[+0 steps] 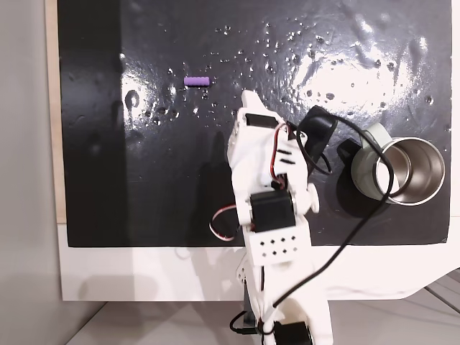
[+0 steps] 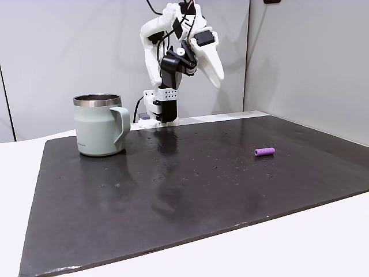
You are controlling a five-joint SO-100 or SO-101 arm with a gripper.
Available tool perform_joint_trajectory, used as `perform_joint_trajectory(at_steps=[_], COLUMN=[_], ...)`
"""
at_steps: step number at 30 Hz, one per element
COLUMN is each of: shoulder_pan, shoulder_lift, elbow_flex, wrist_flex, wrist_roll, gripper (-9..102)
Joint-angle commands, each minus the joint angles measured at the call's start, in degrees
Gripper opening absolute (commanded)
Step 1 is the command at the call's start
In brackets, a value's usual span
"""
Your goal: Grasp a pengrip and put it in the cup.
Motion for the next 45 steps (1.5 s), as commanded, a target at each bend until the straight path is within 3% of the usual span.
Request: perform_joint_trajectory(at_steps=[1, 5, 45], shoulder_pan=[-2.20, -4.31, -10.46], shoulder_lift=[-12.66, -20.65, -72.25], elbow_flex=[-21.45, -30.94, -66.18], wrist_flex=[9.58, 11.78, 14.41], wrist_roll=[5.19, 6.15, 6.15], gripper=[28, 29, 25])
